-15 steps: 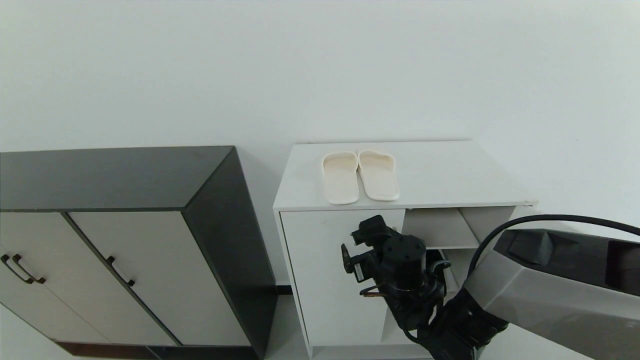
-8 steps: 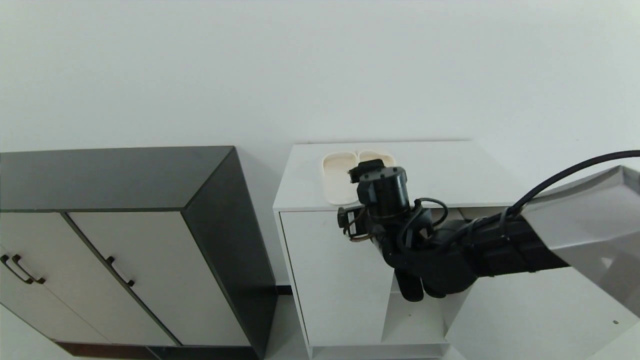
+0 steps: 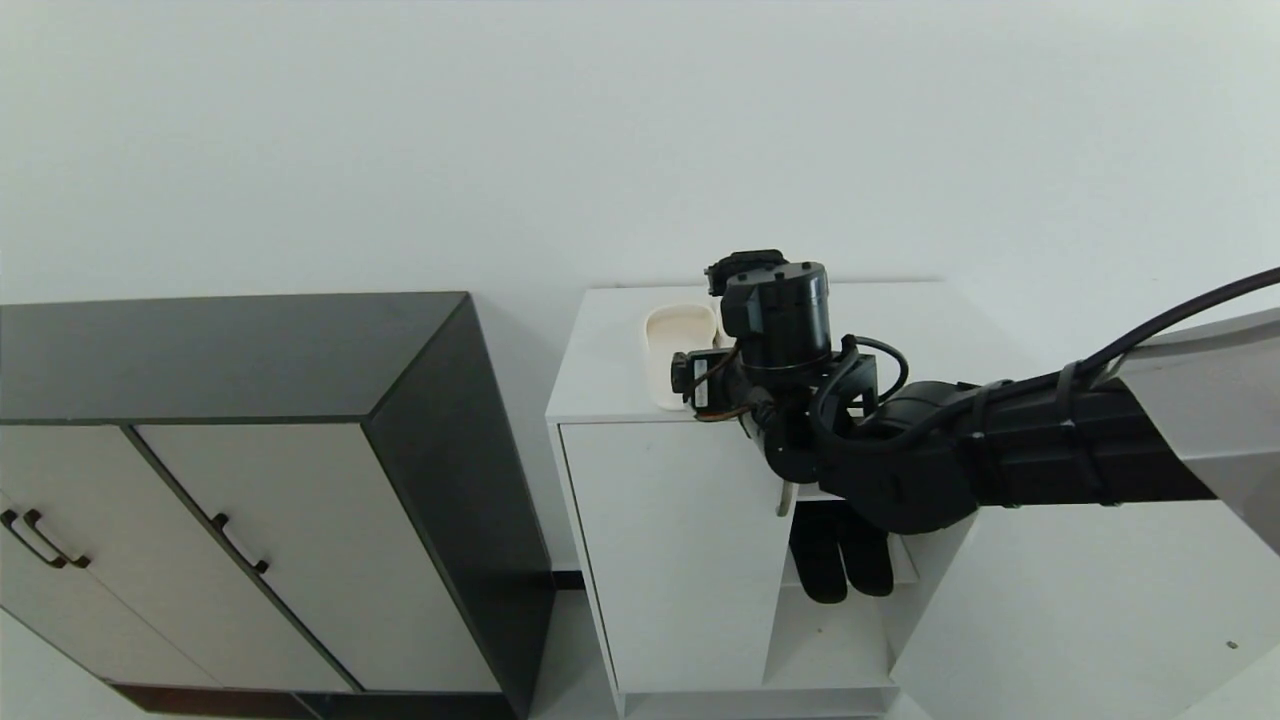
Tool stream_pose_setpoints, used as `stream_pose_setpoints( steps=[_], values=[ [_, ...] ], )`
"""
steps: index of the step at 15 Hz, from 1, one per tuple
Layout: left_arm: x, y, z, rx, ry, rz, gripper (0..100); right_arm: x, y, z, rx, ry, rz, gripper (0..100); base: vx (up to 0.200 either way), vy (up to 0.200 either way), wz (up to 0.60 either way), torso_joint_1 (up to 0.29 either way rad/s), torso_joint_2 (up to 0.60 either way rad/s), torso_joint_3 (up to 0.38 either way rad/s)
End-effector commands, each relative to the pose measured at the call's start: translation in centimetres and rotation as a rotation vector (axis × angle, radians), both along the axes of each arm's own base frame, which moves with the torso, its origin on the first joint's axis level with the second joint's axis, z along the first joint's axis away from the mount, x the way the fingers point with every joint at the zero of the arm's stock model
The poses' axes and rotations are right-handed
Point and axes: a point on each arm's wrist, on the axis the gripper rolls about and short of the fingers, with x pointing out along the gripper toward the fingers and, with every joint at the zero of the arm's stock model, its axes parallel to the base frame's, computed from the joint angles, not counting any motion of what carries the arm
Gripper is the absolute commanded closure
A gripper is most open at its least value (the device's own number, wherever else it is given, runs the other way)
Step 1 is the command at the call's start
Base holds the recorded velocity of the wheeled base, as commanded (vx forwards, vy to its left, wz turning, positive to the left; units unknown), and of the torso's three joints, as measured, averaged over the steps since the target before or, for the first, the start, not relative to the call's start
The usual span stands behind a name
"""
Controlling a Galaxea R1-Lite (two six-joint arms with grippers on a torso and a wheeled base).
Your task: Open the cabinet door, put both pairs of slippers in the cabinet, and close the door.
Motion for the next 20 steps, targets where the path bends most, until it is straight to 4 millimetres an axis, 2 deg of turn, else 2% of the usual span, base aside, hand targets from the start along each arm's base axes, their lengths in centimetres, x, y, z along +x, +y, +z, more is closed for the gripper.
stream_pose_setpoints(
  steps=[1,8,13,17,20],
  values=[
    [0.0,0.0,0.0,0.0,0.001,0.0,100,0.1,0.1,-0.6,-0.008,0.008,0.0,0,0.2,0.0,0.0,0.002,0.01,-0.002],
    [0.0,0.0,0.0,-0.001,0.001,0.0,100,0.4,0.7,-2.0,-0.017,0.033,0.001,0,0.2,0.0,0.0,-0.002,0.0,-0.002],
    [0.0,0.0,0.0,-0.001,0.001,0.0,100,0.9,0.9,-3.0,0.0,0.056,-0.002,0,0.0,0.0,0.0,0.0,0.0,0.0],
    [0.0,0.0,0.0,-0.001,0.001,0.0,100,3.4,1.3,-4.7,-0.002,0.058,-0.031,0,0.0,0.0,0.0,0.0,0.0,0.0],
    [0.0,0.0,0.0,-0.001,0.001,0.0,100,4.8,1.4,-5.1,0.004,0.048,-0.05,0,0.0,0.0,0.0,0.0,0.0,0.0]
  ],
)
